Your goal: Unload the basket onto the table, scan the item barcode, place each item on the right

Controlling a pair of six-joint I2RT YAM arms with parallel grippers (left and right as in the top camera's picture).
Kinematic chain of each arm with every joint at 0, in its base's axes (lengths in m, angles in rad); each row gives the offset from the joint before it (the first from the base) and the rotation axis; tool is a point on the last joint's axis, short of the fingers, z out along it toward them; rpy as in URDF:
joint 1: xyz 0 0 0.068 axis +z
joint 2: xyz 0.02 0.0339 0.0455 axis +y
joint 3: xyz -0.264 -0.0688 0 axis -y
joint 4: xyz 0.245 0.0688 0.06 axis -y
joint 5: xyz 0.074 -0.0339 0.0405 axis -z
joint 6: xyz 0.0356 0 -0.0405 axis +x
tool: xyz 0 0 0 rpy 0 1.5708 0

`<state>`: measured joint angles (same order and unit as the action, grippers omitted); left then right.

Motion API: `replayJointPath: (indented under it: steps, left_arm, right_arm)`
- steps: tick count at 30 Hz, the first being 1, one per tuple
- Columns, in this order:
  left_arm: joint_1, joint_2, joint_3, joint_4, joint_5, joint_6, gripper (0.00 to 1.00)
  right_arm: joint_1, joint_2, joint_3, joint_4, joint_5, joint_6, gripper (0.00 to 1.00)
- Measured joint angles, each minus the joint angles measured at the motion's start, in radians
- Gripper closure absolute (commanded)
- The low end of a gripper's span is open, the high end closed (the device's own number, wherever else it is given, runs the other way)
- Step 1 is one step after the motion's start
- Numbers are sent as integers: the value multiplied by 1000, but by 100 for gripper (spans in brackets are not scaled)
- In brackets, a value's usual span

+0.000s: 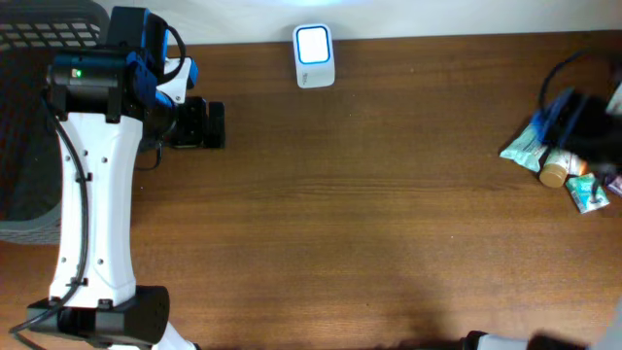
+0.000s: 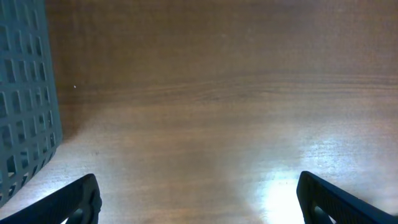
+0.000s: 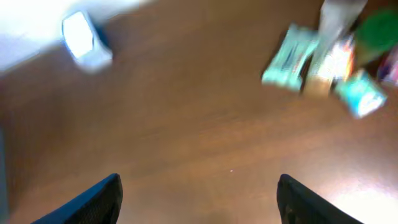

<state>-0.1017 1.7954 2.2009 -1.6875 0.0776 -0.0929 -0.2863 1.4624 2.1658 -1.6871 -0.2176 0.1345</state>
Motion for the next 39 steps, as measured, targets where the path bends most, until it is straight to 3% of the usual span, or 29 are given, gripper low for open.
replayJointPath:
  steps: [1,3,6,10,25,39]
  left_arm:
    - [0,0,0,0,0,0,1]
    - [0,0,0,-1,0,0,1]
    - [0,0,0,0,0,0,1]
    - [0,0,0,0,0,0,1]
    - [0,0,0,1,0,0,1]
    - [0,0,0,0,0,0,1]
  right_arm:
    - [14,-53,-59,0,0,1,22]
    - [31,-192,-177,13,3,2,1]
    - [38,-446,-386,-5,10,1,1]
    - [38,-577,-489,-5,6,1,1]
    - [88,-613,-578,8,-2,1,1]
    - [333,-1152,-1402,734,-12,0,1]
